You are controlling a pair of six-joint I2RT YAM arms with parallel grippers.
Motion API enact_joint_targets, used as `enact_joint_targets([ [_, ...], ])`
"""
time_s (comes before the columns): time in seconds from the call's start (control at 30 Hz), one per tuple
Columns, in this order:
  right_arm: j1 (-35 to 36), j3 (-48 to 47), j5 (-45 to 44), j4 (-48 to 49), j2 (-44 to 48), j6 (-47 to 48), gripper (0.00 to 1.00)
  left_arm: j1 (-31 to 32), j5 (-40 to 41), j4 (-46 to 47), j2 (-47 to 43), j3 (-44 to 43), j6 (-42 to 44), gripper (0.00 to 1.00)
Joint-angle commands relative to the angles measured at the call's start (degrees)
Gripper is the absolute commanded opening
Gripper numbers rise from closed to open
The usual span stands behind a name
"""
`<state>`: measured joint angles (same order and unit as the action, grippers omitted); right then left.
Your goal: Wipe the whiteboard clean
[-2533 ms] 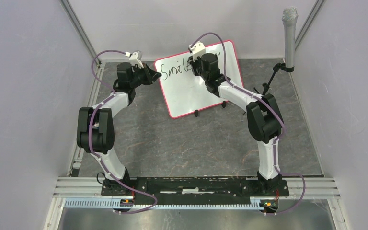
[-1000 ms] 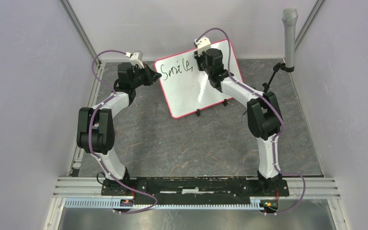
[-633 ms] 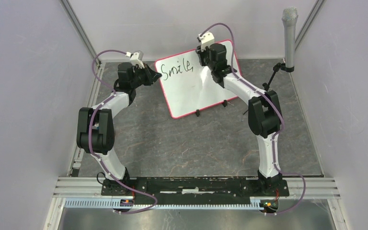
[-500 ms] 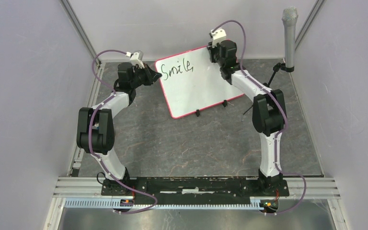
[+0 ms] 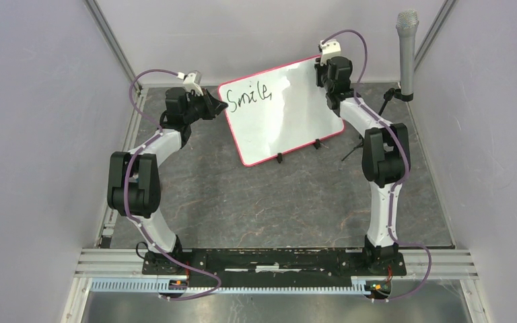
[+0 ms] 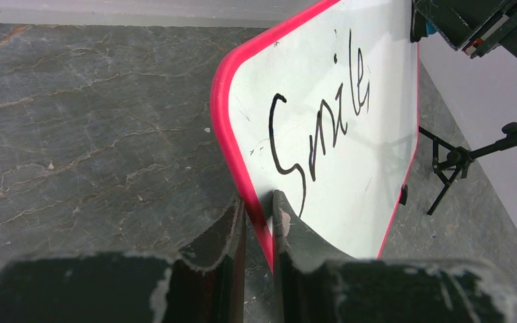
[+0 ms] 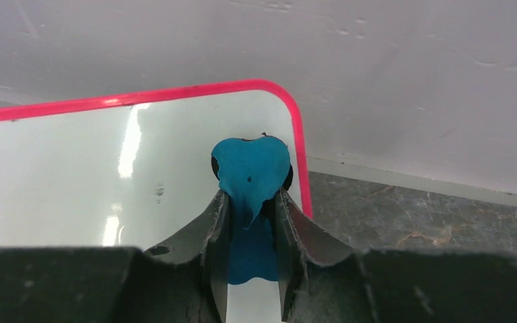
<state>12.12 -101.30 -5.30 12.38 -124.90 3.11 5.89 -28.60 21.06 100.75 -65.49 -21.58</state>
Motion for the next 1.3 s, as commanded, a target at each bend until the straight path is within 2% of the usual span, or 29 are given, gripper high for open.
enact_joint_targets([
  [0.0,3.8,2.8,1.2,-2.5,0.4,1.0,0.0,0.6,1.2,0.6,-1.6,-0.3,5.5,0.02],
  [0.3,8.2,6.0,4.5,0.3,2.9,0.9,0.0,0.6,1.2,0.6,-1.8,-0.2,5.6,0.02],
  [0.67,0.7,3.3,1.5,-1.0,3.1,-2.3,0.0,0.6,1.1,0.6,-2.0,-0.3,5.5,0.02],
  [0.87,-0.3,3.8,0.9,-1.8,2.9,-1.2,0.0,0.6,1.0,0.6,-2.0,-0.3,5.5,0.02],
  [1.1,3.8,6.4,0.8,-0.4,4.7,1.5,0.0,0.6,1.0,0.6,-2.1,-0.2,5.6,0.02],
  [1.27,6.7,5.0,1.4,-0.2,4.5,3.5,0.0,0.6,1.2,0.5,-2.4,-0.1,6.0,0.02],
])
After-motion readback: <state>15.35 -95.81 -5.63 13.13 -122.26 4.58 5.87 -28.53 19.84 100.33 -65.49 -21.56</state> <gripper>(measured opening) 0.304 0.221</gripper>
